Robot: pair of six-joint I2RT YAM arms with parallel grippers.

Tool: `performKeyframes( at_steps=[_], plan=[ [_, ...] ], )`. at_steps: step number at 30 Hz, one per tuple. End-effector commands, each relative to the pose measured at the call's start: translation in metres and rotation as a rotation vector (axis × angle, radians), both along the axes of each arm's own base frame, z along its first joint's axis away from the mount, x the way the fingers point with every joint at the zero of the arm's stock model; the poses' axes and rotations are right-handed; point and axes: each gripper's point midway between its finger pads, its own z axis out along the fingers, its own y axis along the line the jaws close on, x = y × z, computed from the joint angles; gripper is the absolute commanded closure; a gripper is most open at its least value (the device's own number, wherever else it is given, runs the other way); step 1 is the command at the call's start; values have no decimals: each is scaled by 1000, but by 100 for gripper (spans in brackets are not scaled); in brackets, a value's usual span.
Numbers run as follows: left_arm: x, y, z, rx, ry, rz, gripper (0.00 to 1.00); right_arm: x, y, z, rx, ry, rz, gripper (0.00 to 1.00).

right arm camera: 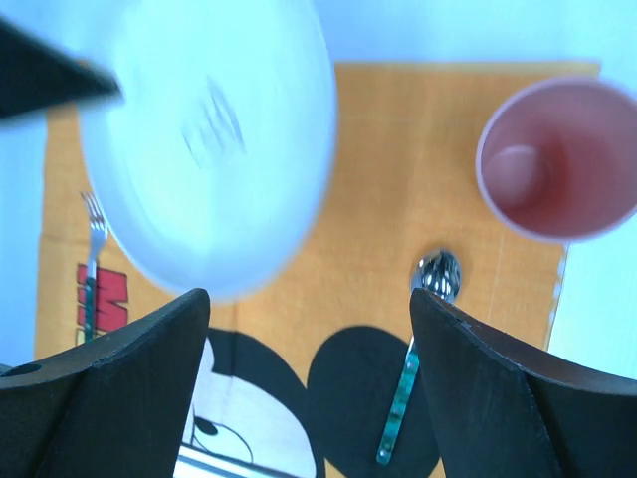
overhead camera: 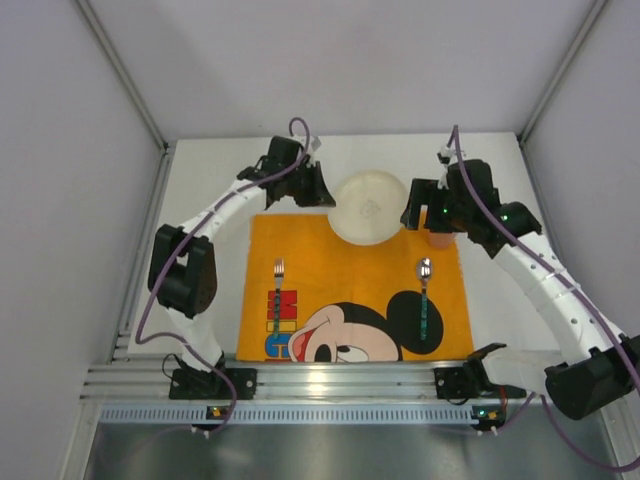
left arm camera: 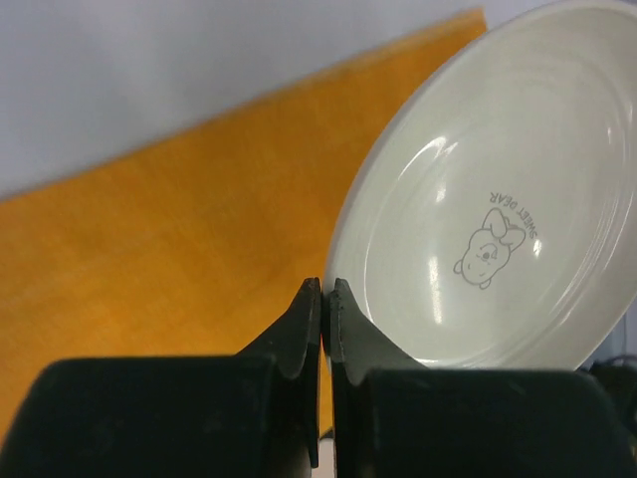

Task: Set the dinner table for one person

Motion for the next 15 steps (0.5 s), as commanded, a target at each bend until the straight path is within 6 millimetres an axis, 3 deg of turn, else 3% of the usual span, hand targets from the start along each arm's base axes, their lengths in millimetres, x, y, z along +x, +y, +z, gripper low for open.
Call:
performKeyframes(
  at_steps=[1,3,7,9,11,15],
  plan=[
    [-60,-9,-28,80,36,-138,100,27,-1,41,17,-122,3,18],
    [-77,-14,-34,106,45,-153,100,33,-2,55,30,-148,-2,18],
    [-114,-33,-62,161,109,-222,100,35,-5,60,58,-149,7,18],
    [-124,-31,-80,234,153,-242,100,31,-8,54,57,-137,8,18],
    [-133,-39,-84,261,162,-278,100,23,-13,47,54,-128,4,18],
    [-147,-33,-102,375,174,-274,100,5,-25,31,45,-101,-11,18]
  ],
)
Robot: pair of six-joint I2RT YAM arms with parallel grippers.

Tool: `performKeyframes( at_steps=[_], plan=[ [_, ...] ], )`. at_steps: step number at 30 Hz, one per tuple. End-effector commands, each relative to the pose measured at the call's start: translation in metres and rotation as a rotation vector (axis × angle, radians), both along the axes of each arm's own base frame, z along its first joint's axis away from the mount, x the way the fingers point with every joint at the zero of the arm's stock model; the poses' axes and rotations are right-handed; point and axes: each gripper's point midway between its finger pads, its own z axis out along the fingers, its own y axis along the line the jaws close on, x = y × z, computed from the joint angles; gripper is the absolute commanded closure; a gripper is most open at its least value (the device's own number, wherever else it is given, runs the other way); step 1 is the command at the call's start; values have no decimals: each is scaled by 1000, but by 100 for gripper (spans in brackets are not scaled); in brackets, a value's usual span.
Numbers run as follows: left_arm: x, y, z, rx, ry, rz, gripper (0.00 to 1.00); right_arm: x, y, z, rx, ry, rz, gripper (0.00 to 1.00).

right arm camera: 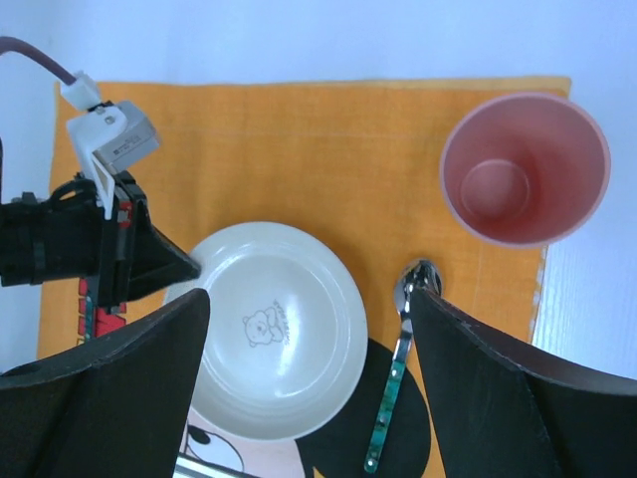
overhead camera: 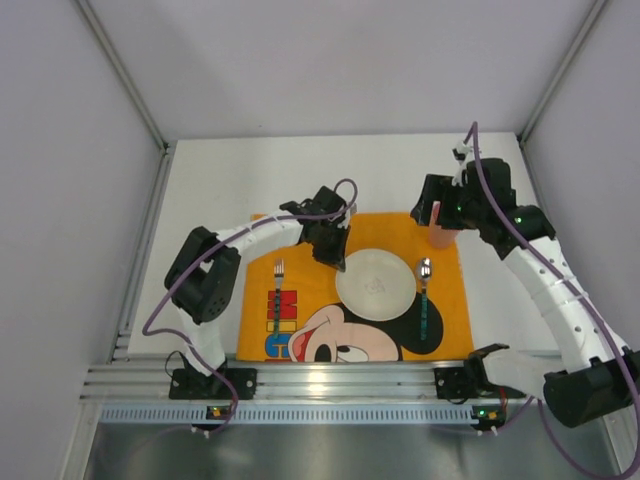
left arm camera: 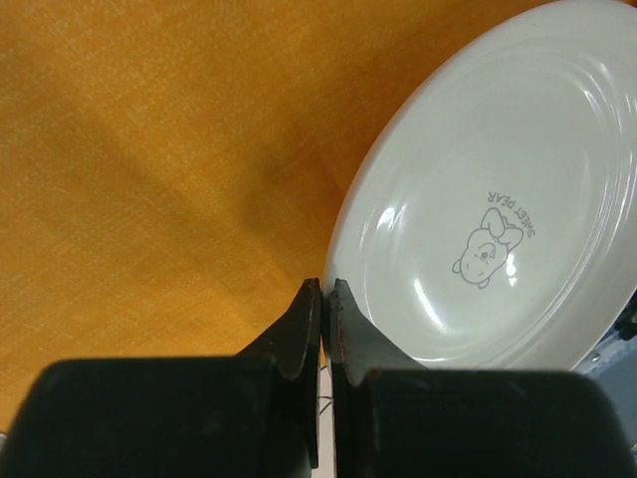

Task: Set the dinner table for one person

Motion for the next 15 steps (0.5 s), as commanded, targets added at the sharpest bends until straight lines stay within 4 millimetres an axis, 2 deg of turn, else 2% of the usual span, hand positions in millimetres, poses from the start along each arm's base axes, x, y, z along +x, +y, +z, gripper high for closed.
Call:
performKeyframes(
  at_steps=[1,6,10,12,13,14,15],
  plan=[
    [4,10,5,84,-67,17,100,-20,-12,-3,-1,-8,-3,18],
    [2,33,-3,190,-78,64,100,-36,-22,-18,5,15,-31,18],
    [12,50,-1,273,-135,113,98,-45,-26,-31,1,35,-48,18],
    [18,50,3,285,-162,98,80,-47,-29,-35,-7,39,-58,18],
    [21,52,5,297,-170,102,59,-48,-30,-37,-10,43,-62,18],
    [24,59,0,345,-176,102,51,-49,-31,-39,-16,48,-64,18],
    [33,56,9,347,-208,111,47,-50,-32,-40,-20,48,-66,18]
  ],
)
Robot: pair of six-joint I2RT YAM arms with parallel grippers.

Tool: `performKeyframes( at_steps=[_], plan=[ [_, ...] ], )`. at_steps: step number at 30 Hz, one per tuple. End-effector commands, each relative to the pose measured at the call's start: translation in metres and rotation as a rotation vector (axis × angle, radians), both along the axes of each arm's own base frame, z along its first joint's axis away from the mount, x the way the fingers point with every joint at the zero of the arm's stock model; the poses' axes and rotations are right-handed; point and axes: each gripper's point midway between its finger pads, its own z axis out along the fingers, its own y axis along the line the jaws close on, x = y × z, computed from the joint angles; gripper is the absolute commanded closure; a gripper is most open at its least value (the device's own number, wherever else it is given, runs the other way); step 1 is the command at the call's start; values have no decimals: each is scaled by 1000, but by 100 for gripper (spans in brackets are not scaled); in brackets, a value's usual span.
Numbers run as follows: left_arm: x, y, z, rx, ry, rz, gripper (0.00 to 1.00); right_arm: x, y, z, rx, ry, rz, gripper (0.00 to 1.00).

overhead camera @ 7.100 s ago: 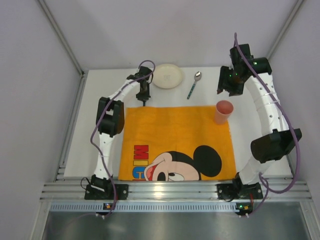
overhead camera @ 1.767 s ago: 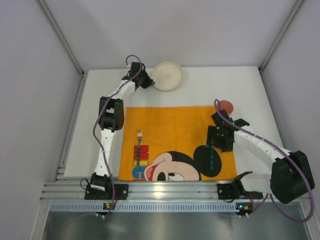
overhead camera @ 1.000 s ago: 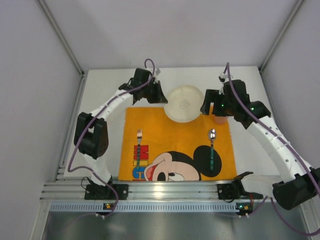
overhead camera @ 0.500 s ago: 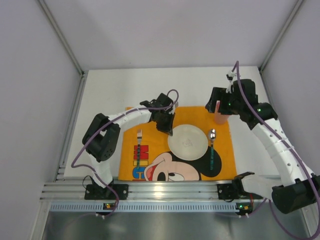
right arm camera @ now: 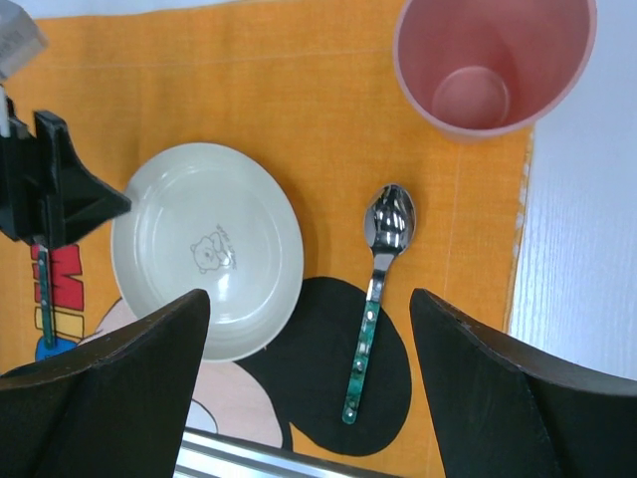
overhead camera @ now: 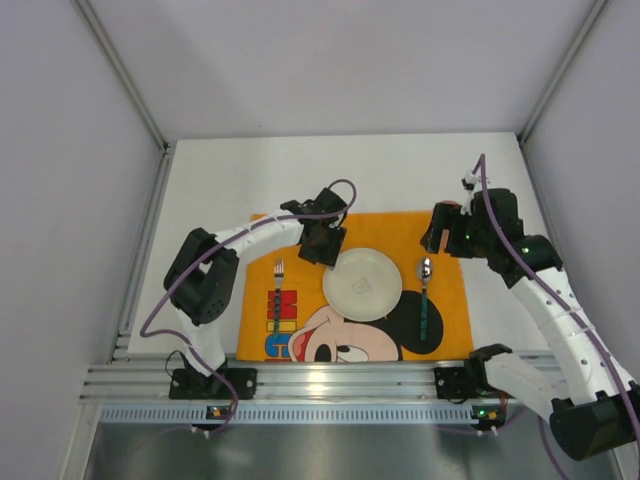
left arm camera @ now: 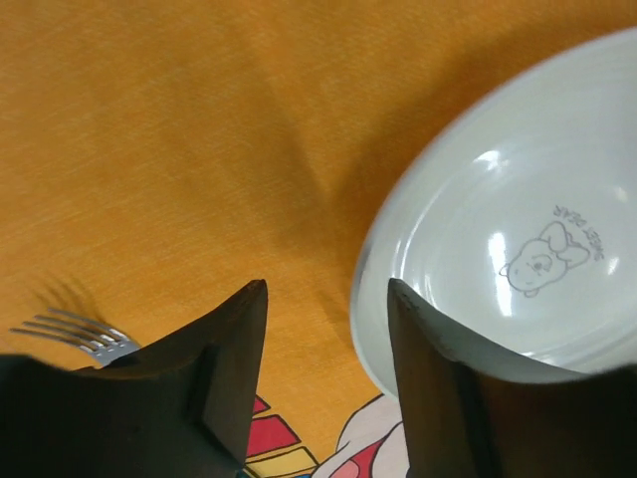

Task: Set the dinner table for one person

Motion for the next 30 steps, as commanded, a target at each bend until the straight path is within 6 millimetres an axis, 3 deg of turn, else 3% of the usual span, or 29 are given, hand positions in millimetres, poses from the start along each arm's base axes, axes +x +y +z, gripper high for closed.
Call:
performKeyframes(
  at_steps=[1,4,5,6,7,8,9,10,12,13,18,30],
  plan=[
    [30,15,26,92,-124,35,42,-1,-9,2,-8,-20,-34,18],
    [69,10,43,75,-213,48,38,-3,-11,-2,-21,-9,-40,18],
    [80,7,36,75,-207,41,38,-3,-12,-4,-21,-5,-42,18],
    [106,1,55,29,-249,63,38,-4,-12,-4,-24,-1,-43,18],
    [114,-8,41,8,-209,48,39,-4,-13,-6,-27,10,-45,18],
    [125,-15,42,-18,-211,43,39,-4,-13,-7,-29,12,-47,18],
    [142,-32,59,-90,-242,19,40,-3,-13,-8,-32,21,-49,18],
    [147,-42,38,-92,-205,-7,40,-3,-13,-6,-31,20,-51,18],
    [164,-61,45,-152,-225,-40,42,-3,-14,-6,-36,28,-54,18],
    [162,-70,30,-187,-180,-49,42,-2,-14,-5,-37,34,-58,18],
    [152,-72,0,-199,-128,-91,42,-1,-14,-9,-45,66,-59,18],
    [161,-69,-24,-155,-160,-109,46,13,-10,-15,-58,124,-61,18]
  ],
)
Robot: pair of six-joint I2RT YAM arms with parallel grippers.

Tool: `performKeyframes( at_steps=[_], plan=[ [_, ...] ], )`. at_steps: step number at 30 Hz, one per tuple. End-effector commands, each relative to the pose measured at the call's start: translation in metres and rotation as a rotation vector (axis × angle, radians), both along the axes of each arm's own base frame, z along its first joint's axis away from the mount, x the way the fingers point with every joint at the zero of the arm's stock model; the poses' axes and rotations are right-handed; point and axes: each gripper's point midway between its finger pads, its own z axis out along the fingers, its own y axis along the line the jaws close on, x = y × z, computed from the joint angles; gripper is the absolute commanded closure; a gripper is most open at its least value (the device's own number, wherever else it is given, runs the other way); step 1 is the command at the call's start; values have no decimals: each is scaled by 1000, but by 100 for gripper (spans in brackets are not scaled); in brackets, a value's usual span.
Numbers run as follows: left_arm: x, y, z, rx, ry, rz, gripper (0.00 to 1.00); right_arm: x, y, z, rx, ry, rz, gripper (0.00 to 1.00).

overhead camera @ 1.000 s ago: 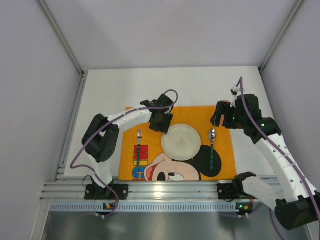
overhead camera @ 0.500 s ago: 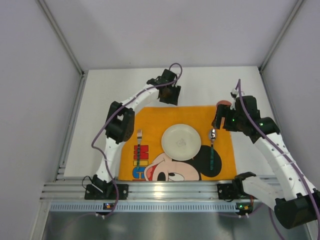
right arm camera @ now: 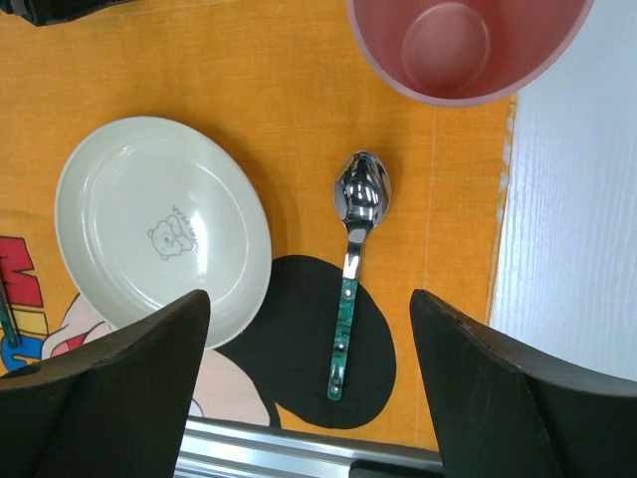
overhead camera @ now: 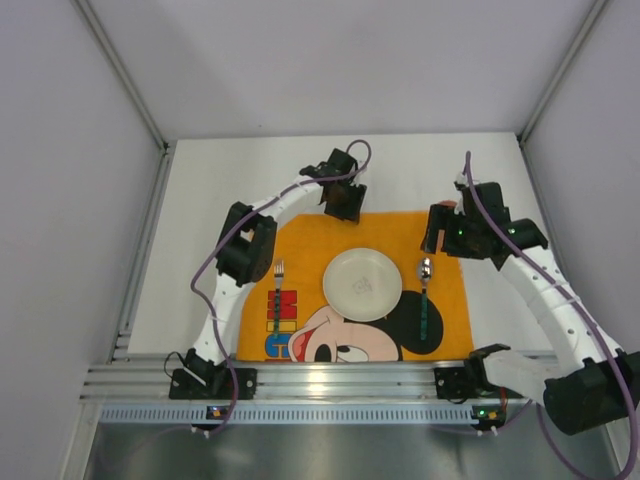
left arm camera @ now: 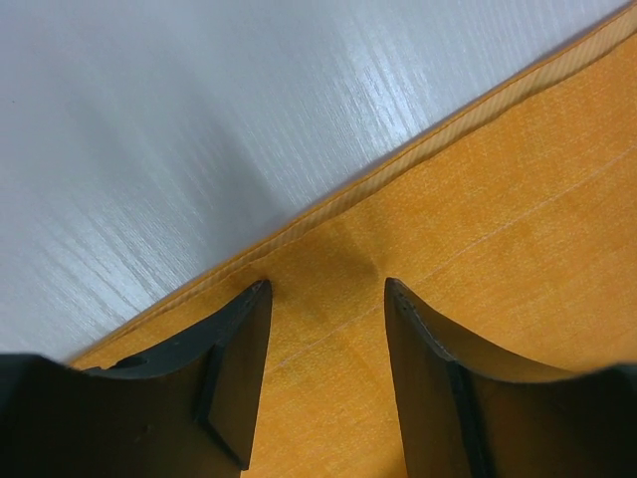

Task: Set the dinner table for one person

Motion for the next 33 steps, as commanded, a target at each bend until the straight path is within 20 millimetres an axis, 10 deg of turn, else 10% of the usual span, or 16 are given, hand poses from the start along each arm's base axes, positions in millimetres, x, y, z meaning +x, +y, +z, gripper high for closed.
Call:
performKeyframes(
  at_steps=[1,6,11,20,33],
  plan=[
    [14,3,-4,30,-74,3,46,14,-1,19,10,-44,-26,18],
    [42,18,14,110,-204,71,43,17,2,15,20,-24,-27,19],
    [32,29,-24,199,-144,48,46,18,2,14,17,-15,-26,19],
    [21,20,-53,200,-84,17,100,20,2,9,7,2,-20,19],
    [67,63,-50,220,-121,181,100,18,2,2,-3,26,-13,19]
  ],
)
